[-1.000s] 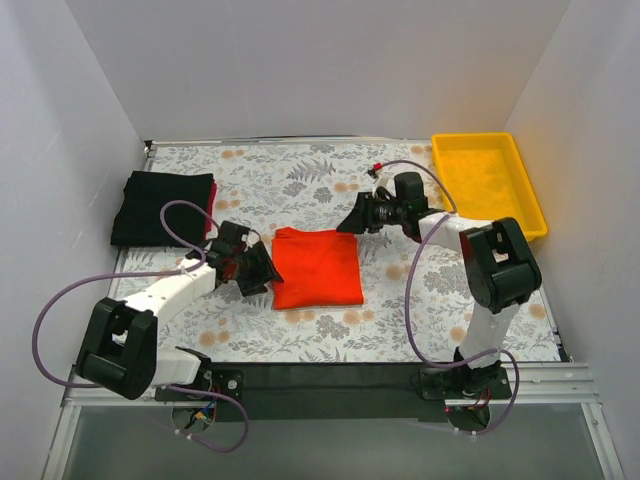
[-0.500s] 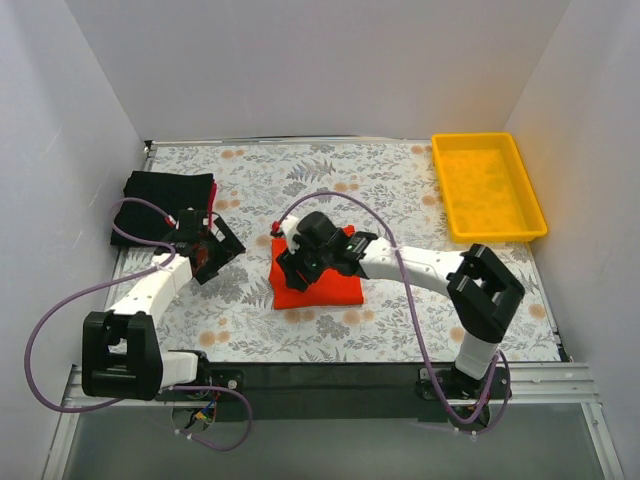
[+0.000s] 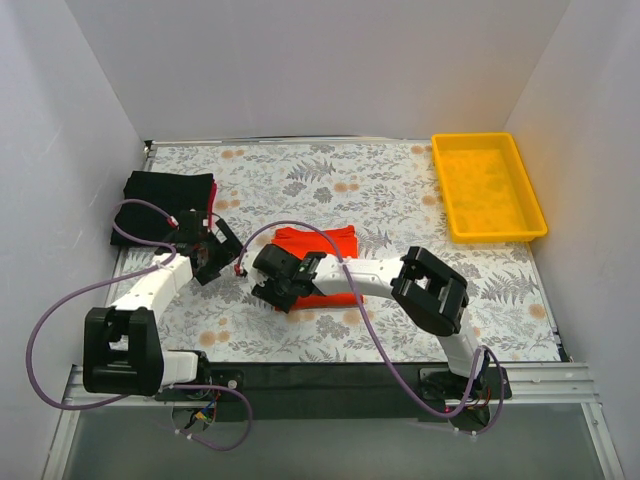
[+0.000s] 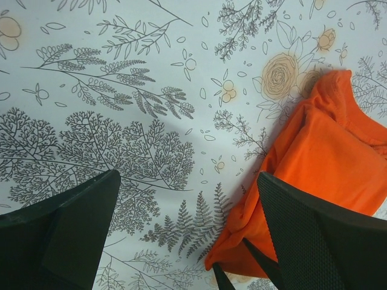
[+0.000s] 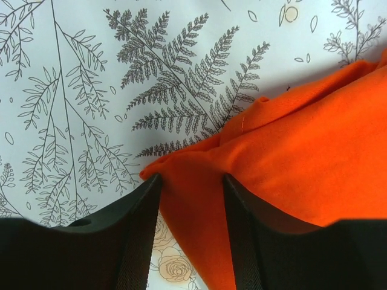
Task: Fold and stack the t-shirts
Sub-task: Fold the tshirt, then neatly place the folded tshirt to the corner
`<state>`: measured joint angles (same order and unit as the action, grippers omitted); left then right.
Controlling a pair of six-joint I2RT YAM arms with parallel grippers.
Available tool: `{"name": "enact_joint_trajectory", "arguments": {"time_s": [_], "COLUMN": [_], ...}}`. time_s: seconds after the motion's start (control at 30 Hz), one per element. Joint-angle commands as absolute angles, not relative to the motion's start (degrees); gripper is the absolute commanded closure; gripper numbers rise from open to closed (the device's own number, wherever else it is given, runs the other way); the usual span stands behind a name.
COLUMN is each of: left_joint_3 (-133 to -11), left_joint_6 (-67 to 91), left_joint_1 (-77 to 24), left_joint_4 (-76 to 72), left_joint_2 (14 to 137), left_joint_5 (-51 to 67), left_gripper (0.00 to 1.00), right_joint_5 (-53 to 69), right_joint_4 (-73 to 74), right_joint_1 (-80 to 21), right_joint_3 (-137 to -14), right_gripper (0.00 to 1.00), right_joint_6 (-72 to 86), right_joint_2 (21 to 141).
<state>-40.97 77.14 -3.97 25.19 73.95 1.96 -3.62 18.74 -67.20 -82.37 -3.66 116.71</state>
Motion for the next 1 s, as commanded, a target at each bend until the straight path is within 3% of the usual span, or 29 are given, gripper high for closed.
{"name": "enact_joint_trajectory", "arguments": {"time_s": [0.0,0.1,0.27,0.33,0.97], "left_joint_3": [-40.9,-41.1,-40.9,-40.7,-35.6], "left_joint_6": [75.9,75.9,75.8,75.7,87.9], "left_joint_1": [-3.8,-3.9,-3.9,-3.9,-8.1], "left_joint_4": [24.2,24.2,23.5,23.1,14.1], "left_joint_2": [75.1,76.6,78.4,79.4,83.7], "left_joint_5": [4.3,6.1,9.7,11.8,27.2], "left_gripper": [0.10,0.11,0.11,0.11,0.07], "right_joint_5": [-7.6,-7.3,-8.6,-8.1,-2.6], "right_joint_4": [21.6,22.0,22.0,21.9,6.4], "right_joint_1": [-68.3,-68.3,-68.2,-68.1,-63.7], "right_joint_3": [-85.1,-84.4,-83.1,-82.7,-69.8], "right_gripper": [0.56,0.62,0.92,0.99,0.99], "right_joint_6": [-6.3,-6.3,-6.6,-6.3,-0.4], "right_joint_2": [118.2,117.9,117.4,117.2,101.9]}}
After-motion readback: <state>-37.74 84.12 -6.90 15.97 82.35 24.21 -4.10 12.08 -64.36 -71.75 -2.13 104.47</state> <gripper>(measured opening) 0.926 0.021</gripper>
